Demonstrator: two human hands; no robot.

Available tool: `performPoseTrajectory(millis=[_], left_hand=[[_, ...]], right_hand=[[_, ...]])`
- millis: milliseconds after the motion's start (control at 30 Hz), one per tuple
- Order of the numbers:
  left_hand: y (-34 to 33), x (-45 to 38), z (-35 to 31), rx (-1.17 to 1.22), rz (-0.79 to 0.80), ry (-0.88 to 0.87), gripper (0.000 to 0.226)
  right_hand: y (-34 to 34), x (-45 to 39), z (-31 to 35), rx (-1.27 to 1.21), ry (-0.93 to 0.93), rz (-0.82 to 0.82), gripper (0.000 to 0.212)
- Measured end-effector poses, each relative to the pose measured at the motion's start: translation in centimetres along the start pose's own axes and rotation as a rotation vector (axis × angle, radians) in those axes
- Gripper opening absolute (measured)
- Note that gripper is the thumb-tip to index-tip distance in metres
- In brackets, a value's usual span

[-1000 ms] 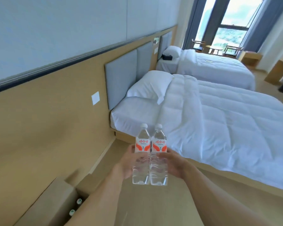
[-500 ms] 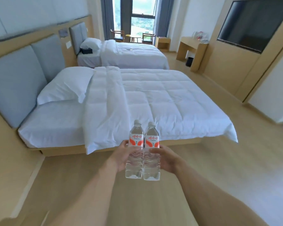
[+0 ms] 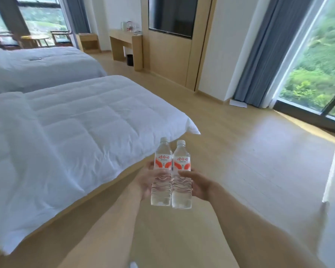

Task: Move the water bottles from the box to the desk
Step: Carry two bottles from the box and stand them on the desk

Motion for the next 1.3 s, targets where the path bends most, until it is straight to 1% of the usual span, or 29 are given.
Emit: performPoseTrajectory(millis=[67,167,267,333,367,400,467,500,533,600,633,700,733,800,933,1000,1100,1200,1300], left_hand=[[-1.9,-2.5,0.2,-0.002,0.068,0.034,0.041],[-3.7,-7.1,0.7,-0.047,0.097,0.095,0.053],[-5.3,-11.8,0.9,-0.114,0.172,0.146,0.077],[-6.3,-14.8,0.6,-0.142,0.211,0.178,0.085],[-6.9,-16.0,0.3,-0.156,0.220,0.192,0.084],[-7.6,-17.0,-0.2,-0.167,0.238,0.196,0.075],[-8.7,-19.3,-1.0,-0.179,0.268,0.204,0.042],[-9.2,-20.6,-1.4,-0.178,0.278,0.221,0.034],[-9.5,-21.9,-1.9,-0.181,0.282,0.236,0.039],[-10.2,-24.7,-2.9,-0.210,0.288,0.235,0.067],[-10.6,-26.0,-3.3,-0.228,0.293,0.231,0.074],[-11.4,-28.7,-4.0,-0.277,0.310,0.232,0.080],[-11.9,-29.9,-4.3,-0.299,0.326,0.234,0.081],[-13.0,-32.1,-4.6,-0.328,0.353,0.236,0.080],[-15.6,-35.9,-5.0,-0.351,0.385,0.260,0.064],[-17.1,-37.9,-5.0,-0.364,0.397,0.271,0.061],[-19.6,-40.9,-5.0,-0.387,0.418,0.275,0.061],[-22.4,-44.1,-4.8,-0.386,0.418,0.283,0.064],[-25.5,-47.7,-4.4,-0.374,0.391,0.258,0.074]], right_hand=[[2.6,0.0,0.0,-0.032,-0.001,-0.064,0.074],[5.9,-0.3,0.3,-0.079,-0.019,-0.151,0.076],[9.0,-1.4,0.8,-0.114,-0.031,-0.242,0.073],[10.9,-2.4,1.2,-0.140,-0.040,-0.308,0.071],[11.7,-3.1,1.5,-0.151,-0.049,-0.335,0.070],[12.5,-3.7,1.9,-0.161,-0.057,-0.353,0.067],[14.0,-5.1,2.7,-0.174,-0.065,-0.379,0.059],[14.9,-5.8,3.1,-0.178,-0.065,-0.393,0.058],[15.7,-6.6,3.7,-0.179,-0.066,-0.405,0.058],[17.2,-8.0,4.9,-0.180,-0.064,-0.418,0.061],[17.9,-8.7,5.4,-0.186,-0.063,-0.431,0.062],[19.4,-9.9,6.4,-0.201,-0.052,-0.460,0.068],[20.0,-10.4,6.9,-0.207,-0.044,-0.468,0.072],[21.2,-11.2,7.9,-0.229,-0.038,-0.486,0.071],[24.3,-12.2,9.7,-0.272,-0.030,-0.523,0.066],[26.2,-12.8,10.4,-0.279,-0.024,-0.531,0.065],[29.7,-14.1,10.8,-0.307,-0.019,-0.543,0.064],[33.8,-15.6,11.1,-0.334,-0.016,-0.539,0.055],[38.4,-17.3,11.7,-0.368,-0.017,-0.513,0.064]])
Point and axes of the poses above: each hand's wrist, its own x-axis away from the middle knuckle, its own y-axis out of the back of the hand, z = x × y, the point moved 4 cm from there along -x, towards the middle knuckle, and after that the axes turned 9 degrees about x, right-handed, at the moved point
